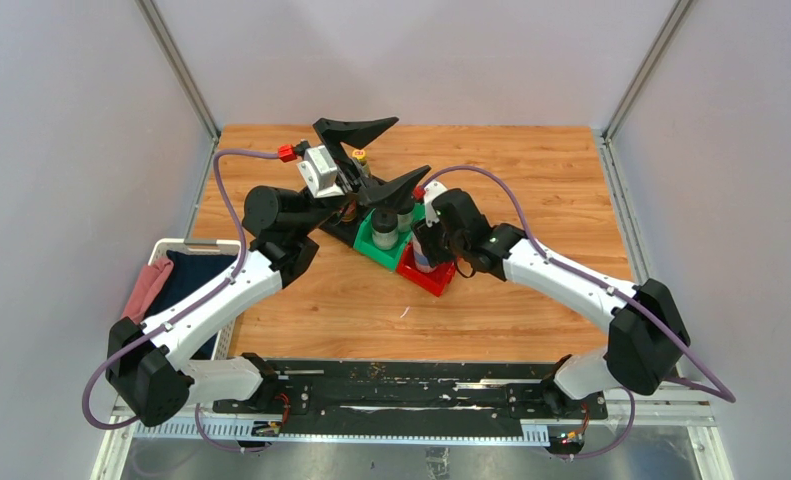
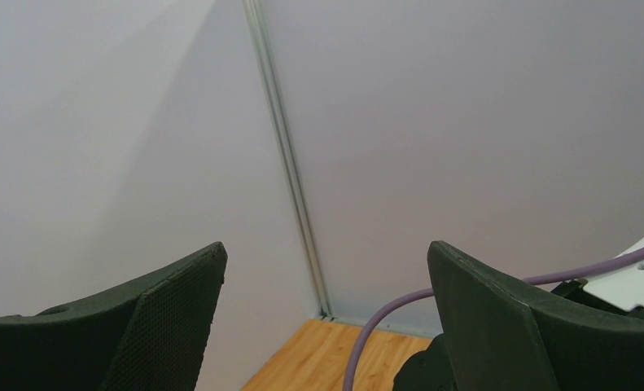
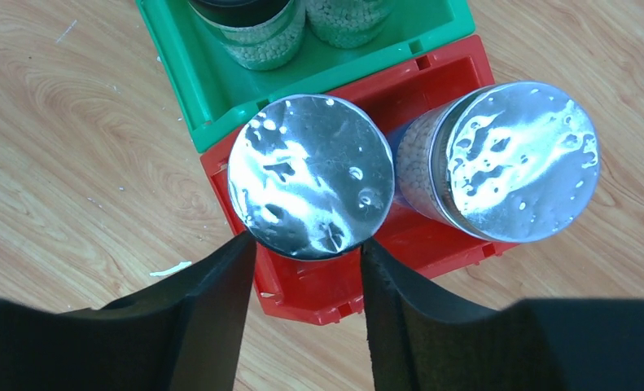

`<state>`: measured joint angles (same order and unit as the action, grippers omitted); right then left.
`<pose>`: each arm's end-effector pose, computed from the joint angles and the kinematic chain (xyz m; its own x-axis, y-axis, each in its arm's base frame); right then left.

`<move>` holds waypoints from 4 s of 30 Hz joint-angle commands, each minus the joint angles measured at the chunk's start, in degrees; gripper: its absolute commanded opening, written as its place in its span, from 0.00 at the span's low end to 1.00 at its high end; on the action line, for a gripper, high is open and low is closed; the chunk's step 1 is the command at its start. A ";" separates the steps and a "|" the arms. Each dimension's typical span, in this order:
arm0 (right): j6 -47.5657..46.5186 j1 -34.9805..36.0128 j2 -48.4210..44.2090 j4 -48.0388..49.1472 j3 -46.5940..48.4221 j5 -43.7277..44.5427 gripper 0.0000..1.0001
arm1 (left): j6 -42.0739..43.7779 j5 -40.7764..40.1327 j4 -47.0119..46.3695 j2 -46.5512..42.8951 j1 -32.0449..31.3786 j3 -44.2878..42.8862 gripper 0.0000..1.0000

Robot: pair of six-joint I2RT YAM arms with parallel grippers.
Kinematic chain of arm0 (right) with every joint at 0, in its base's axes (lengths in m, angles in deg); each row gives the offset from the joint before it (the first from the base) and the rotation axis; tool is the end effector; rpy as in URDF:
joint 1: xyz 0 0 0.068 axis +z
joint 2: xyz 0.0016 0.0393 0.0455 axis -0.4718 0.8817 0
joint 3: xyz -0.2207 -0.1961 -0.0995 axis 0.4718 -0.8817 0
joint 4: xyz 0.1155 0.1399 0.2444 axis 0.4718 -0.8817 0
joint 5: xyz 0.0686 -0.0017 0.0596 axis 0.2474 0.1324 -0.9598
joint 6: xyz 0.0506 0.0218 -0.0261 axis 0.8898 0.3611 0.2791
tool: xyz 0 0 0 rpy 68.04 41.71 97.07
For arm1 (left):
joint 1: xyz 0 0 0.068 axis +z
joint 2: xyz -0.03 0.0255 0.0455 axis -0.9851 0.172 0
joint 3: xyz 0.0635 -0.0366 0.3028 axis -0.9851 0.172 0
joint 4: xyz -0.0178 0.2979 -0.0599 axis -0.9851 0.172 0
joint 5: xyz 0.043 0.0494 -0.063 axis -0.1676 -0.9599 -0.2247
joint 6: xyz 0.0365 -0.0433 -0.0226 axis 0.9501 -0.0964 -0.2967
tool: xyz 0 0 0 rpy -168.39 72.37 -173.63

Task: Organize the condiment bottles
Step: Place the bottle in the storage box, then reset both arms

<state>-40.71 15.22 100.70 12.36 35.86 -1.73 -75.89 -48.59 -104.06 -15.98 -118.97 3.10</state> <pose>0.2671 0.2480 0.2955 -0.4701 -0.3548 -0.8082 -0.6139 0.7893 0.0105 0.2202 -0.2011 0.4782 0.4540 -0.4309 -0.7799 0.8409 0.4966 0.2152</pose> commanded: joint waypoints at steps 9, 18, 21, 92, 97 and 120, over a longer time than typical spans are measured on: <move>0.01 3.87 -5.31 -2.66 3.19 3.56 0.58 | 0.70 -0.47 0.27 0.34 -0.68 -1.77 1.00; -0.98 4.51 -4.20 -3.01 5.17 6.09 0.62 | 0.91 -0.57 0.34 0.00 -0.77 -1.72 1.00; -1.87 4.48 -2.78 -2.78 6.04 7.38 0.64 | 1.26 -0.72 0.60 -0.17 -0.85 -1.73 1.00; -11.40 -33.79 8.61 28.27 5.69 1.77 0.92 | -7.52 -15.13 1.64 31.14 30.87 1.05 0.95; -11.37 -33.80 9.79 32.39 3.21 3.48 0.93 | -3.27 -14.47 -0.32 32.12 30.96 2.47 0.96; -12.76 -33.95 12.49 30.74 5.36 4.10 0.94 | -3.37 -10.59 3.34 27.56 37.31 -0.31 0.96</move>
<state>-52.91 -18.20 113.14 43.18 40.05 0.59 -80.83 -60.74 -102.96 14.33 -83.93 4.81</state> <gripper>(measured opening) 0.938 0.960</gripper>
